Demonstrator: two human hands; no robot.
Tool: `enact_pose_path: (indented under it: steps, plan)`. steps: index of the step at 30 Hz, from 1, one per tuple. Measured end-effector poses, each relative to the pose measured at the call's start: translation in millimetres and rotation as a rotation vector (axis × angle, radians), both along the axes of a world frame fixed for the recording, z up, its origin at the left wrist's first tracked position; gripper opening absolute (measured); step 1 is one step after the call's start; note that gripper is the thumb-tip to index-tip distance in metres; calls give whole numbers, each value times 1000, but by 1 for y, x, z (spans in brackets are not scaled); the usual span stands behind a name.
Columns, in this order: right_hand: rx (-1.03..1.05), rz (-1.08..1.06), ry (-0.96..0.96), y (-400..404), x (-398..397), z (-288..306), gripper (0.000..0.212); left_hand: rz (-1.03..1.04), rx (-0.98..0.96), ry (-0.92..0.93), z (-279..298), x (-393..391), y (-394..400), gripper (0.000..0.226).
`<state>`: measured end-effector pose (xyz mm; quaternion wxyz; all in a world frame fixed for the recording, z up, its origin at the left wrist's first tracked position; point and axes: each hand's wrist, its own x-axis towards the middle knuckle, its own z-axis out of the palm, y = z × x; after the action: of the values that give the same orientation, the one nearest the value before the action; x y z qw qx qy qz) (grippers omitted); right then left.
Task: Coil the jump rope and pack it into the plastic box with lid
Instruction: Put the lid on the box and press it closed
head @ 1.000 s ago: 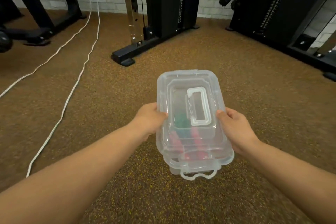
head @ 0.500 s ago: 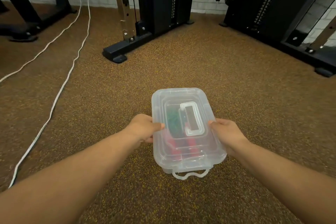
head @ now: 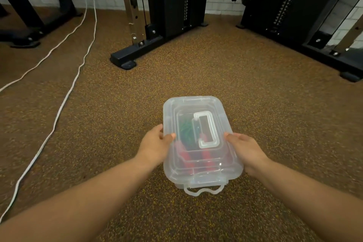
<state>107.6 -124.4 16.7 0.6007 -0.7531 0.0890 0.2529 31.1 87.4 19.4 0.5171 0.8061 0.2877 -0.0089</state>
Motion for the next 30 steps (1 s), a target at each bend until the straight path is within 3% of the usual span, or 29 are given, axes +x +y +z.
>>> enact_pose_path:
  steps: [2, 6, 9, 12, 14, 15, 18, 20, 22, 25, 27, 30]
  plan:
    - [-21, 11, 45, 1, -13, -6, 32, -173, 371, -120, -7, -14, -8, 41]
    - [63, -11, 123, -7, -35, -18, 48, -704, 853, -281, -17, -52, -26, 59]
    - [70, 18, 236, -13, -49, -21, 49, -938, 1123, -175, -24, -61, -33, 81]
    - [74, 47, 258, -16, -59, -19, 62, -1042, 1178, -69, -18, -59, -37, 110]
    - [85, 30, 253, -19, -62, -16, 75, -1047, 1215, -8, -16, -60, -44, 118]
    - [91, 21, 236, -19, -63, -13, 72, -1034, 1238, 18, -15, -60, -47, 119]
    - [99, 51, 181, -21, -70, -4, 48, -988, 1209, 36, -11, -58, -48, 102]
    - [75, 110, 122, -22, -75, 5, 58, -990, 1147, -30, -14, -55, -41, 80]
    - [-47, 201, -27, -25, -77, 13, 83, -974, 1094, -87, -15, -53, -36, 73]
    - [-549, 508, -432, -33, -70, 17, 117, -949, 996, -125, -15, -53, -33, 83]
    - [-778, 736, -691, -36, -58, 13, 123, -956, 968, -146, -12, -49, -32, 87]
    - [-873, 1053, -926, -38, -38, 3, 116, -972, 934, -174, -6, -44, -32, 86]
